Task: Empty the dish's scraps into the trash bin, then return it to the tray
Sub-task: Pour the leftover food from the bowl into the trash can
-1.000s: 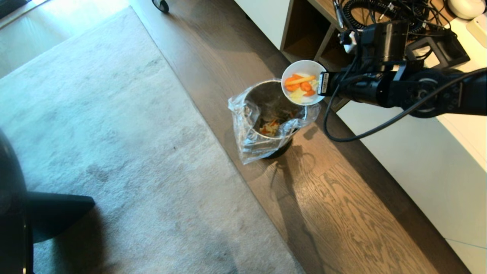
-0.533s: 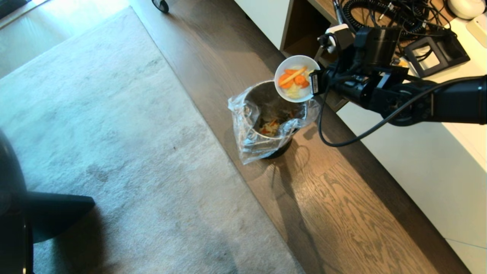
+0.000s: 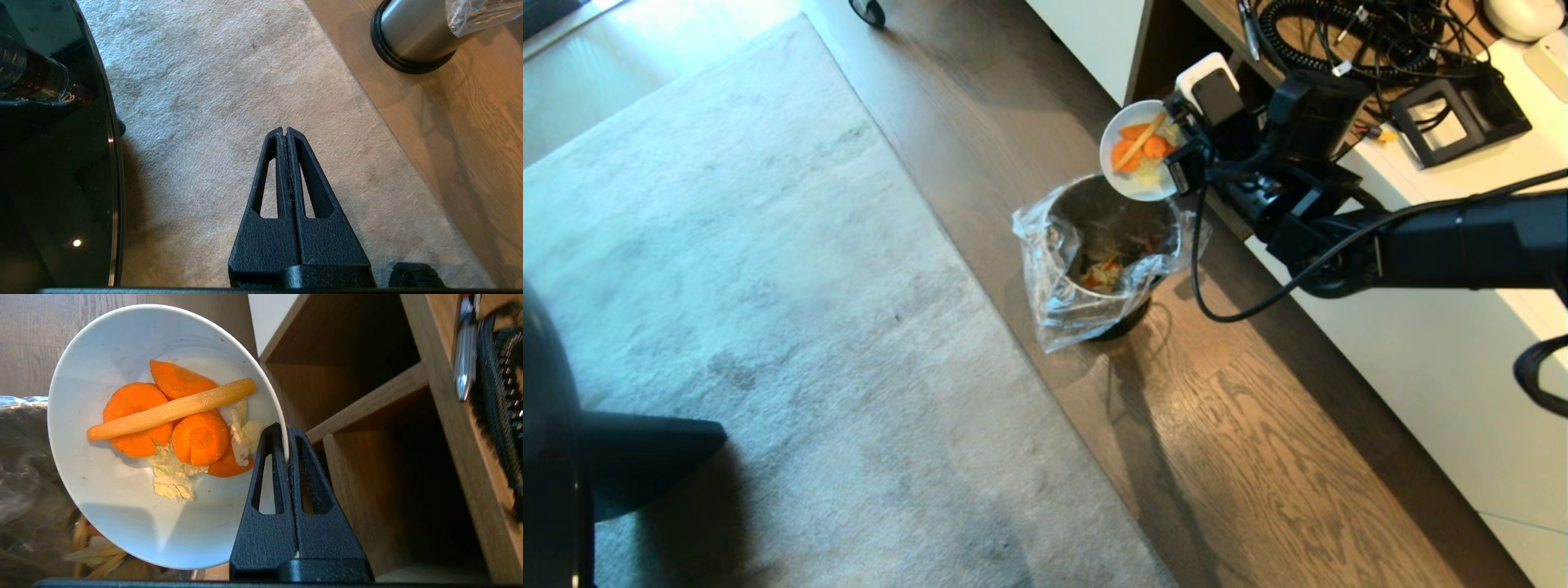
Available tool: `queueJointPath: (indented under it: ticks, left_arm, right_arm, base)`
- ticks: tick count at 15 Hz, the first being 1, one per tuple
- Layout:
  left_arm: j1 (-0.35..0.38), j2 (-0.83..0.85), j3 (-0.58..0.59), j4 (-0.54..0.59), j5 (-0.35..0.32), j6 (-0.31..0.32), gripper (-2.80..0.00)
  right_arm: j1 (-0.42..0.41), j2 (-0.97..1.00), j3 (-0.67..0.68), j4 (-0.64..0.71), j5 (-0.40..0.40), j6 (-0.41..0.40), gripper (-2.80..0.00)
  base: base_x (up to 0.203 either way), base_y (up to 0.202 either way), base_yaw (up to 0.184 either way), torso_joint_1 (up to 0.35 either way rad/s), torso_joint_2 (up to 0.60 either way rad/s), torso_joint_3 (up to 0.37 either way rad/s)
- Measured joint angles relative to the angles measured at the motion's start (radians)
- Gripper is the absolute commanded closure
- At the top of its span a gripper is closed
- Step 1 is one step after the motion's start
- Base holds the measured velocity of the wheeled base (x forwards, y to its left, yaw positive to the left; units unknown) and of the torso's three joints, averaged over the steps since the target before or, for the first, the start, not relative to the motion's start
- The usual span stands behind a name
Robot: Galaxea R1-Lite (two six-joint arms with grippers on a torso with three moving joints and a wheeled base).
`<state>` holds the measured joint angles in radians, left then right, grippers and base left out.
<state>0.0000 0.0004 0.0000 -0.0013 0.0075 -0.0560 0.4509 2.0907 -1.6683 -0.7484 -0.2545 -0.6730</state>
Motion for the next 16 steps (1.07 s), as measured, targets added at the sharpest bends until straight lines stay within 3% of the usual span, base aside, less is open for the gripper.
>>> queueJointPath:
  ticks: [7,11,16]
  left_arm:
    - [0.000,0.000,0.000,0.000,0.000,-0.001,0.00]
    - [0.000,0.000,0.000,0.000,0.000,-0.001,0.00]
    - [0.000,0.000,0.000,0.000,0.000,0.000,0.00]
  right_arm:
    - [0.031,0.038,0.019,-0.213,0.013,-0.276,0.00]
    - [0.033,0.043,0.051,-0.299,0.116,-0.393,0.00]
    - [0.050,0.044,0.110,-0.415,0.199,-0.473,0.00]
  base:
    - [0.000,0.000,0.000,0.000,0.00,0.000]
    - [0.000,0.000,0.000,0.000,0.00,0.000]
    - [0.000,0.000,0.000,0.000,0.00,0.000]
